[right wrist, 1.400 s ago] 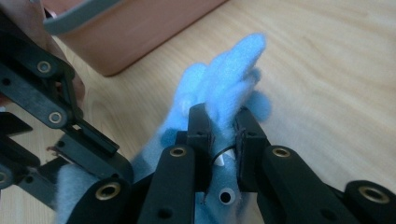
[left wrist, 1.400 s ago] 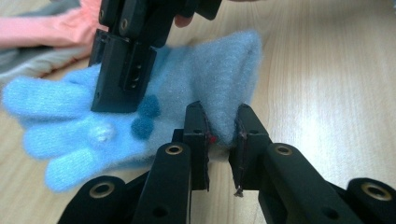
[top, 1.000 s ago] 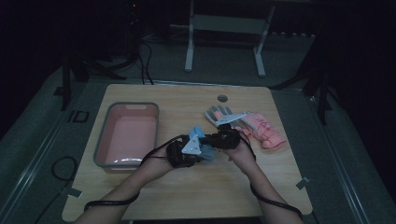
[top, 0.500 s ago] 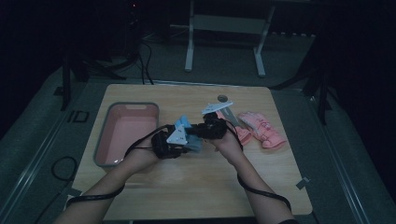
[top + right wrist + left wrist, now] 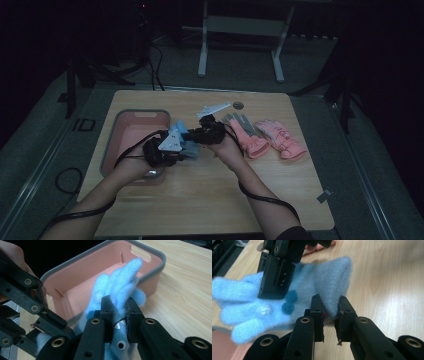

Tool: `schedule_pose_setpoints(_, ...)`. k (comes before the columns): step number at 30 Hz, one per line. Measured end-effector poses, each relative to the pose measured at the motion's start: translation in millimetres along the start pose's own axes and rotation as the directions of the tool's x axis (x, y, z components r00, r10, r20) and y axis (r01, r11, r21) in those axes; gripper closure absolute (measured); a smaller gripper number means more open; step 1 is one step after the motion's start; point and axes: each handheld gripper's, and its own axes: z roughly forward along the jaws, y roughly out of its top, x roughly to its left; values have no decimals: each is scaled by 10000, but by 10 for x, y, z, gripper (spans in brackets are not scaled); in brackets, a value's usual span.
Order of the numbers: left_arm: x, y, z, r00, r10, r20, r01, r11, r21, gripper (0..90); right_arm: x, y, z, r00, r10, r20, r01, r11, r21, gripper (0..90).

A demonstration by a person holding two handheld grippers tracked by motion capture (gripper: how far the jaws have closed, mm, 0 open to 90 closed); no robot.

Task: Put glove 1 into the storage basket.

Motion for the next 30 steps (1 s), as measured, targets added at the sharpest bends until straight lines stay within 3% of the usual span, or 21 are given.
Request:
schedule_pose_setpoints(8,88,-177,-154,9994,-182,-307,184,9998,75,788,83,182,195,9995,-87,-305,87,10000,-3,802)
schedule_pose_setpoints(13,143,-389,-293,9978,-386,-546,394,9991,130,788,173,308,429,9981,-93,-603,89,9999,-60,802)
schedule_pose_setpoints(26,248,-809,-567,9936,-874,-722,928,9929,747,788,366,481,961,9922,-62,-1243,85,9998,179,802)
schedule_pose_setpoints(30,286,-899,-586,9947,-880,-535,919,9930,741,788,394,492,1074,9919,-77,-1268,104,9997,204,802)
